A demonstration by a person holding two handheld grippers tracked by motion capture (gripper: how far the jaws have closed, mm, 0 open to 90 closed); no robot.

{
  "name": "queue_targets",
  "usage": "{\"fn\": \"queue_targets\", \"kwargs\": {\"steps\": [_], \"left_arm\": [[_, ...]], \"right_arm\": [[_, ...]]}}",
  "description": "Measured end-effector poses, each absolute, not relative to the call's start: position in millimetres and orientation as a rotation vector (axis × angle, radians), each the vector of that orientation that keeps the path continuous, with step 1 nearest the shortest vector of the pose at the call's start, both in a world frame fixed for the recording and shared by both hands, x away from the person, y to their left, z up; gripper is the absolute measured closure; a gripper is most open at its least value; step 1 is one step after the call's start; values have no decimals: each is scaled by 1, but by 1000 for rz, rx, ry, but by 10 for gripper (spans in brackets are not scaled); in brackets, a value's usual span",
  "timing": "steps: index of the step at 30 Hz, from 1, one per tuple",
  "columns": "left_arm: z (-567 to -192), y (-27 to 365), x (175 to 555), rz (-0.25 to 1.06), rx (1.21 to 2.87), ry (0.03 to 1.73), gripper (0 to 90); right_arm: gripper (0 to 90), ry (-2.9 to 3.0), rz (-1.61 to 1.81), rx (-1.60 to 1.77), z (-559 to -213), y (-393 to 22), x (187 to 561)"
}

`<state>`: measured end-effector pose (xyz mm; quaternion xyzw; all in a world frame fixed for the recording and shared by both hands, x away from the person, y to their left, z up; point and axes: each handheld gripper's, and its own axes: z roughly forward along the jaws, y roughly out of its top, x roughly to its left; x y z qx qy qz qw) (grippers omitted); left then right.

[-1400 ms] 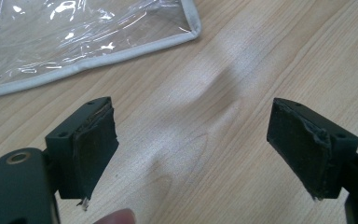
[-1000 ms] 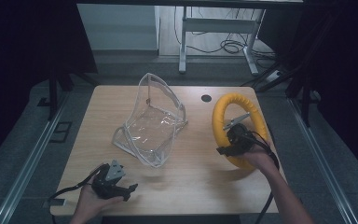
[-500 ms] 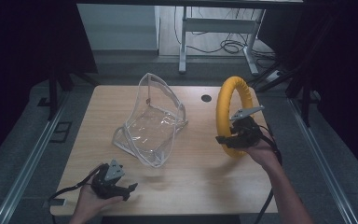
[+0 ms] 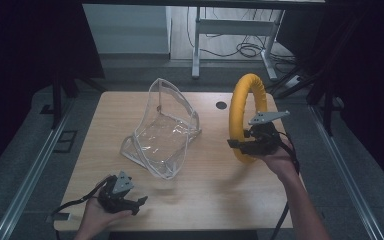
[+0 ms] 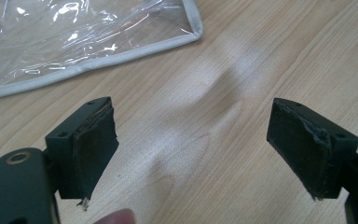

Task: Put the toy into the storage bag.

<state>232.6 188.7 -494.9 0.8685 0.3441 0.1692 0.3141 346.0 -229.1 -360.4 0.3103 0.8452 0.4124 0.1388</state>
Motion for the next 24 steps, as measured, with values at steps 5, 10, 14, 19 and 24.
{"fn": "queue_targets", "kwargs": {"steps": [5, 10, 14, 19, 24], "left_arm": [[-495, 189, 233, 447, 2286, 908, 157], [-495, 189, 233, 447, 2287, 907, 157], [-495, 189, 233, 447, 2286, 908, 157], [-495, 189, 233, 446, 2289, 908, 157], [-495, 189, 233, 447, 2289, 908, 157]], "right_arm": [[494, 2415, 1253, 885, -355, -227, 345], [494, 2398, 1287, 866, -352, -225, 344], [494, 2391, 1312, 851, -349, -222, 342], [493, 2369, 1367, 835, -345, -219, 340], [492, 2360, 1391, 828, -343, -217, 340]]}}
